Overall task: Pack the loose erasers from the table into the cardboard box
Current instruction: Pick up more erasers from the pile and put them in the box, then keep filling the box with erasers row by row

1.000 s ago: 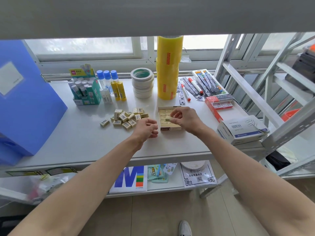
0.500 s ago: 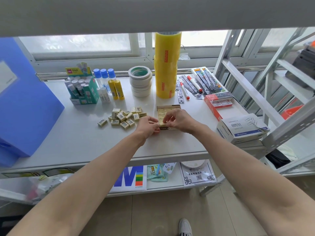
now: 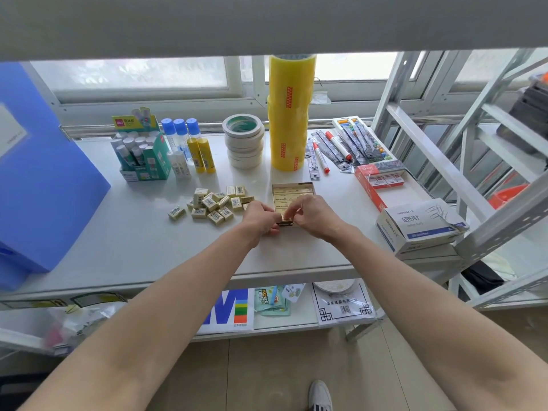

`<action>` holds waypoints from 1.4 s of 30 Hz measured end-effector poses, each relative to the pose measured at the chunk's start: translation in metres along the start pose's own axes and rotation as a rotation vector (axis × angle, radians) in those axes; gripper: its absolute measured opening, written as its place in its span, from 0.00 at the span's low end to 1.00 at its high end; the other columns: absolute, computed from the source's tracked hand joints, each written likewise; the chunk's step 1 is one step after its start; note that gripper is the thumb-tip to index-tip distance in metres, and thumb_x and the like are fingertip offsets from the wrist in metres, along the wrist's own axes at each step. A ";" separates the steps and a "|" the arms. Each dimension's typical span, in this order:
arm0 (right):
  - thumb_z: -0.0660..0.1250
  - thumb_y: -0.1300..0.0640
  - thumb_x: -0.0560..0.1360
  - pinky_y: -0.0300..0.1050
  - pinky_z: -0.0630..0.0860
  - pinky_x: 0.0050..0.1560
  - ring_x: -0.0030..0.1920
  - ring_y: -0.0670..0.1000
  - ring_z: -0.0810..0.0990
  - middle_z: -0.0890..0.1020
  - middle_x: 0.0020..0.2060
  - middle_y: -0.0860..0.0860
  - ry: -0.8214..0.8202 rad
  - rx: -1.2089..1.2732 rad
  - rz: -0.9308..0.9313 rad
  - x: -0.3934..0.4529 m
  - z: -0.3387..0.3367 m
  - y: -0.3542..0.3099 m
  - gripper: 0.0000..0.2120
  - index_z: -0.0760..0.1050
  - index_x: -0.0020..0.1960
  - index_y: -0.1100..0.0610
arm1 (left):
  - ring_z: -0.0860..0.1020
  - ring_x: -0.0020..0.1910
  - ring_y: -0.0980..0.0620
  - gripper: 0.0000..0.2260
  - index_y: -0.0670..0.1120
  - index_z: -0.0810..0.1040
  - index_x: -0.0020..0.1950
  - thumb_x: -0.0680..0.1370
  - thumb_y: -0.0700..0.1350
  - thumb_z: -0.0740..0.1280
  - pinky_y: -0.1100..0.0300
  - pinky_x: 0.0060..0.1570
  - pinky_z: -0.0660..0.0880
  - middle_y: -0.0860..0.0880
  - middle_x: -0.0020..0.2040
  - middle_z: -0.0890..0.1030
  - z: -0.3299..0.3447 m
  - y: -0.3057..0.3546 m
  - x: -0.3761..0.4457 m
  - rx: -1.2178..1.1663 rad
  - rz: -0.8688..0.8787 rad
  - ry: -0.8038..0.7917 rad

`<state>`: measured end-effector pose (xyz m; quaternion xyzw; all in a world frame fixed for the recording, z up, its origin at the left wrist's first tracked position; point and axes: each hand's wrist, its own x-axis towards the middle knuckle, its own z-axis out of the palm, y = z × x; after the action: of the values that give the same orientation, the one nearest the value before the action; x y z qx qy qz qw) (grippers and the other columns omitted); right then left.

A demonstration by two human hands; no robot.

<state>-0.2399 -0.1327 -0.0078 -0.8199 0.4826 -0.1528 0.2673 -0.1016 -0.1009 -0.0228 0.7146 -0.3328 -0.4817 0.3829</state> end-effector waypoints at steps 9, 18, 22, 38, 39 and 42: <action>0.60 0.67 0.72 0.47 0.75 0.59 0.55 0.55 0.79 0.84 0.51 0.55 -0.014 -0.121 -0.004 0.003 0.004 -0.007 0.15 0.85 0.45 0.57 | 0.77 0.33 0.49 0.19 0.34 0.70 0.63 0.73 0.31 0.69 0.61 0.22 0.78 0.42 0.41 0.74 -0.004 0.020 0.005 0.088 -0.189 -0.091; 0.60 0.66 0.72 0.46 0.77 0.55 0.54 0.56 0.80 0.84 0.50 0.55 -0.002 -0.188 0.097 0.016 0.002 -0.024 0.16 0.85 0.43 0.55 | 0.76 0.31 0.53 0.09 0.38 0.75 0.56 0.76 0.36 0.68 0.64 0.24 0.74 0.43 0.40 0.78 -0.015 0.017 -0.006 0.136 -0.101 -0.078; 0.60 0.65 0.75 0.47 0.75 0.58 0.55 0.56 0.80 0.84 0.52 0.55 0.164 -0.072 0.031 0.024 0.016 -0.042 0.15 0.83 0.52 0.56 | 0.79 0.42 0.49 0.06 0.43 0.77 0.51 0.76 0.42 0.69 0.57 0.41 0.75 0.44 0.48 0.79 -0.044 -0.019 -0.009 0.161 0.289 0.195; 0.65 0.51 0.77 0.51 0.70 0.62 0.62 0.61 0.73 0.66 0.64 0.59 -0.111 -0.339 0.162 0.061 0.071 -0.091 0.26 0.61 0.71 0.58 | 0.71 0.60 0.43 0.37 0.43 0.71 0.65 0.69 0.72 0.64 0.50 0.56 0.69 0.42 0.61 0.73 -0.139 -0.067 0.014 1.031 0.270 0.563; 0.65 0.53 0.77 0.50 0.69 0.63 0.63 0.62 0.73 0.66 0.64 0.60 -0.099 -0.312 0.166 0.060 0.072 -0.091 0.25 0.61 0.70 0.59 | 0.71 0.58 0.44 0.37 0.42 0.71 0.62 0.68 0.71 0.65 0.51 0.54 0.69 0.42 0.59 0.73 -0.136 -0.068 0.014 1.018 0.287 0.579; 0.65 0.52 0.77 0.50 0.70 0.62 0.61 0.62 0.73 0.67 0.62 0.61 -0.104 -0.242 0.175 0.056 0.075 -0.089 0.27 0.61 0.70 0.59 | 0.71 0.55 0.44 0.34 0.43 0.69 0.59 0.67 0.68 0.69 0.51 0.51 0.69 0.43 0.56 0.71 -0.129 -0.073 0.015 0.914 0.389 0.565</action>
<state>-0.1113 -0.1245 -0.0166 -0.8078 0.5526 -0.0270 0.2034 0.0329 -0.0487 -0.0610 0.8341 -0.5176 0.0003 0.1908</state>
